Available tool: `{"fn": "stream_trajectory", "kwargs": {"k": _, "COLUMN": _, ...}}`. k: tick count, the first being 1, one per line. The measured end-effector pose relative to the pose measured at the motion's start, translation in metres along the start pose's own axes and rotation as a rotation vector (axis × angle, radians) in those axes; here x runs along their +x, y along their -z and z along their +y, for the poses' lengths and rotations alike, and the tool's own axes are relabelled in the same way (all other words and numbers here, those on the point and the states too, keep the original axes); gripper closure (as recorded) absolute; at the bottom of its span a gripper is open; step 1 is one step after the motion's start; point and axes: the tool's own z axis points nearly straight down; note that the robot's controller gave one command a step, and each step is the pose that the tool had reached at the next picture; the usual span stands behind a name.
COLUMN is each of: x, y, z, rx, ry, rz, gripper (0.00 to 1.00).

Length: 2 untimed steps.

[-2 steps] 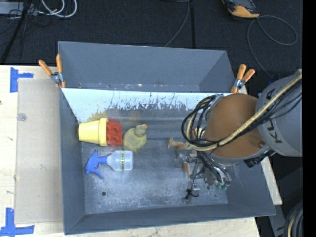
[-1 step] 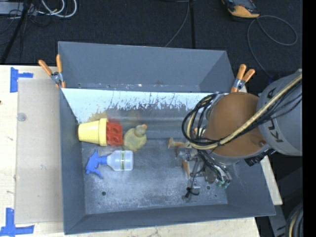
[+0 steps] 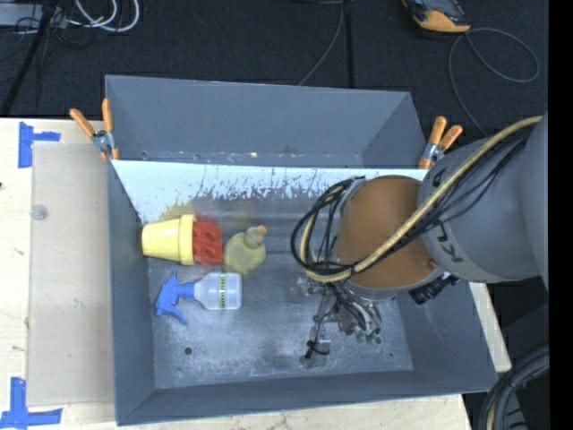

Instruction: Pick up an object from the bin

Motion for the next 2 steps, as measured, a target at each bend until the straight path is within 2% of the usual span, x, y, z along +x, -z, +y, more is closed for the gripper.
{"fn": "stream_trajectory", "kwargs": {"k": 1, "x": -0.027, "y": -0.041, "z": 0.012, "rx": -0.005, "ry": 0.014, "rz": 0.002, "gripper": 0.00}}
{"fn": "stream_trajectory", "kwargs": {"k": 2, "x": -0.041, "y": -0.048, "z": 0.018, "rx": 0.002, "ry": 0.010, "rz": 0.003, "gripper": 0.00}}
